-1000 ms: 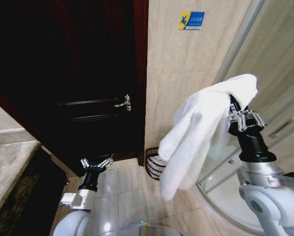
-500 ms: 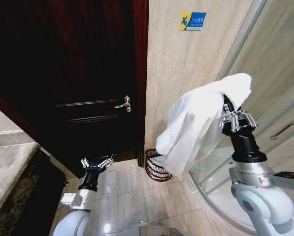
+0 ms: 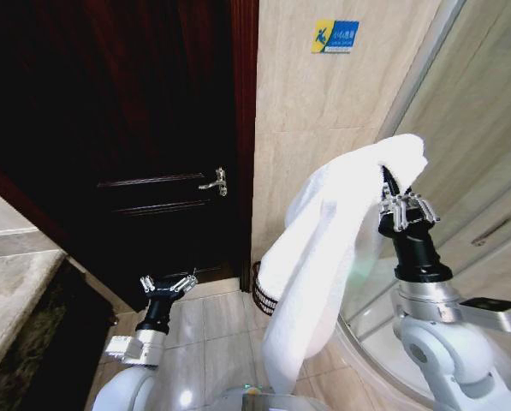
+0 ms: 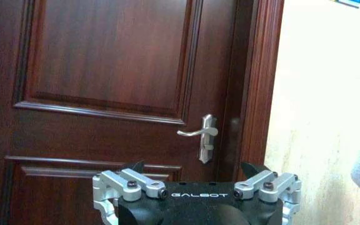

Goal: Discard the used towel into the hamper.

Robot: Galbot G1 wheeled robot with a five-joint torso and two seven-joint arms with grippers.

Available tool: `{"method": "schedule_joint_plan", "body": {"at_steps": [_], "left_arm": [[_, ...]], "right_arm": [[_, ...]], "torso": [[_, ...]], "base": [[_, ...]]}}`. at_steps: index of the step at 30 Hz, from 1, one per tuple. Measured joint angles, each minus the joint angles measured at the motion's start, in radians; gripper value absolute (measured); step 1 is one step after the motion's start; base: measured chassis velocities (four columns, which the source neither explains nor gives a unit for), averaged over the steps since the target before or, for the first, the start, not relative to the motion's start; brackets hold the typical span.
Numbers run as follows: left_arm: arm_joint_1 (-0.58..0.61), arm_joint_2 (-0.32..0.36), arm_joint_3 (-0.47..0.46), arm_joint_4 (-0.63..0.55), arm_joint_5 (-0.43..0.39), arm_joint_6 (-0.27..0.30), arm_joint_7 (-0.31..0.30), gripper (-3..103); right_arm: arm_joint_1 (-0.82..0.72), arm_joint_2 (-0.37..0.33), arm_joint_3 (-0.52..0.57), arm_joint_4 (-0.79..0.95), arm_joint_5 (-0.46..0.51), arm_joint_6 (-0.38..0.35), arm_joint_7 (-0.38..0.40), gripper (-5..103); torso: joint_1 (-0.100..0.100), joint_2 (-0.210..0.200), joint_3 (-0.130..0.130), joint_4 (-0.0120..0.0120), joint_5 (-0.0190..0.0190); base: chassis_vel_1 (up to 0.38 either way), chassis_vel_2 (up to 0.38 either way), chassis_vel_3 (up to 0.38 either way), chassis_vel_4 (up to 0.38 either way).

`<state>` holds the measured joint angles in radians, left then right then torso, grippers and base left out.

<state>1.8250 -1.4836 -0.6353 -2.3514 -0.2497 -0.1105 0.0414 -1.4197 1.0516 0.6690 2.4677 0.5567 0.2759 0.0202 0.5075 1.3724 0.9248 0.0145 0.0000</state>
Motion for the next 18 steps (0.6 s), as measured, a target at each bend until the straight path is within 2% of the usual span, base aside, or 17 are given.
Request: {"method": "schedule_joint_plan", "body": {"at_steps": [8,9,13,18], "left_arm": [[0.000,0.000,0.000,0.000,0.000,0.000,0.000,100],[0.000,0.000,0.000,0.000,0.000,0.000,0.000,100],[0.000,0.000,0.000,0.000,0.000,0.000,0.000,100],[0.000,0.000,0.000,0.000,0.000,0.000,0.000,100]], "right_arm": [[0.001,0.011,-0.016,-0.007,-0.016,0.033,-0.025,13],[0.001,0.013,-0.017,-0.012,-0.021,0.033,-0.023,13],[0.013,0.021,-0.029,-0.054,-0.026,0.036,-0.014,13],[0.025,0.033,-0.044,-0.104,-0.029,0.039,-0.013,13]], "torso": [[0.002,-0.001,0.001,0.0006,-0.0003],[0.002,-0.001,0.001,0.0010,0.0004],[0.001,-0.001,0.000,-0.0004,0.0001],[0.000,0.000,0.000,0.0004,-0.0003]], "base": [[-0.150,0.165,0.158,-0.151],[-0.089,0.089,0.030,0.016],[-0.041,0.040,0.001,-0.008],[0.043,-0.034,-0.042,0.020]]}}
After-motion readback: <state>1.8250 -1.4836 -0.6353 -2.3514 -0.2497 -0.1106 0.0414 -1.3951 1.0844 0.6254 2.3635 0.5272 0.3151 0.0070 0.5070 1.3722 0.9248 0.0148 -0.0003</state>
